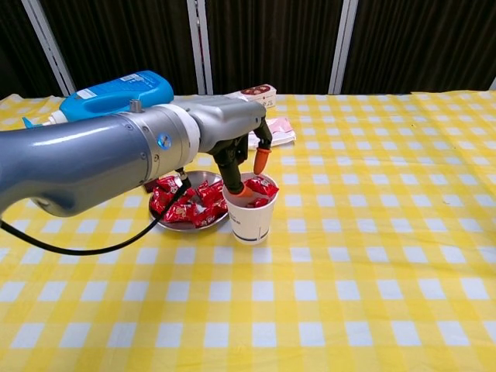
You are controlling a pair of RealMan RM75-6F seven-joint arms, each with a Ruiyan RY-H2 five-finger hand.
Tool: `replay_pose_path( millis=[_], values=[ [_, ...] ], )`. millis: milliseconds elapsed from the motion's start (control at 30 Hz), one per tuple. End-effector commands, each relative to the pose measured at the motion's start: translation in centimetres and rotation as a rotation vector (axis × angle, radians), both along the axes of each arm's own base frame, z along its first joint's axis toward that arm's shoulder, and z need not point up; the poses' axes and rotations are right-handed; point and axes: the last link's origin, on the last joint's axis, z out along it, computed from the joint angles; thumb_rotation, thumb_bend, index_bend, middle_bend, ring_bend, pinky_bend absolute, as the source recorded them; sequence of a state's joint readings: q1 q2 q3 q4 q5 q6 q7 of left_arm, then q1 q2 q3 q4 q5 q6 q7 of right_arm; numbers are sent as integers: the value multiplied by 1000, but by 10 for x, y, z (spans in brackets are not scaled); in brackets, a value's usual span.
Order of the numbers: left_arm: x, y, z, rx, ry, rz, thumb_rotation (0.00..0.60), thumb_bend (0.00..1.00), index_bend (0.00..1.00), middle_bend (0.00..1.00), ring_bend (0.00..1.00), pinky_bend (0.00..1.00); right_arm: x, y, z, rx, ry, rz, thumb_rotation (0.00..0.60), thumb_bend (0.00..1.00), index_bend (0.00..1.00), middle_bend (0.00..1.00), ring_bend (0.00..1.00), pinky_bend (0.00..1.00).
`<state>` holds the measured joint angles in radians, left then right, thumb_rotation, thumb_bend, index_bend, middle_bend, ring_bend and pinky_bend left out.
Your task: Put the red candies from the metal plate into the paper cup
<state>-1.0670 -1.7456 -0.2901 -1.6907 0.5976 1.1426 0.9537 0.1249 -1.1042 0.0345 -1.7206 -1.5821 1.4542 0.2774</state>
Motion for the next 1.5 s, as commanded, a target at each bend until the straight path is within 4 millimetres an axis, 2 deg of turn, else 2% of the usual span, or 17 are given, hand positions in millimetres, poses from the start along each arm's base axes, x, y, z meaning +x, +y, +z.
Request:
replay_pose_path(
  millis=[33,267,367,567,667,767,1067,1500],
  values=[
    [-2,3,7,19,-19,13,600,269,492,892,946,986,0,0,0,-1,2,1,600,388,0,0,0,0],
    [-18,9,27,62,-44,45,600,254,445,849,918,984,0,1,-1,-2,7,-2,600,388,0,0,0,0],
    [-29,13,35,80,-39,70,600,251,424,797,894,984,0,1,-1,-2,9,-2,600,388,0,0,0,0],
    [-53,20,44,108,19,103,600,237,370,580,885,984,0,1,-2,0,10,-5,600,388,0,0,0,0],
    [-63,24,44,106,57,123,600,226,333,437,883,983,0,0,-2,3,10,-6,600,388,0,0,0,0],
    [-69,27,41,95,87,139,600,214,319,378,883,981,0,1,-2,4,9,-5,600,387,0,0,0,0],
    [-76,32,14,41,158,172,600,207,291,291,883,980,0,0,-1,5,1,-9,600,388,0,0,0,0],
    [-80,35,1,35,229,186,600,206,289,284,886,980,0,0,0,8,-9,-11,600,387,0,0,0,0]
  ],
)
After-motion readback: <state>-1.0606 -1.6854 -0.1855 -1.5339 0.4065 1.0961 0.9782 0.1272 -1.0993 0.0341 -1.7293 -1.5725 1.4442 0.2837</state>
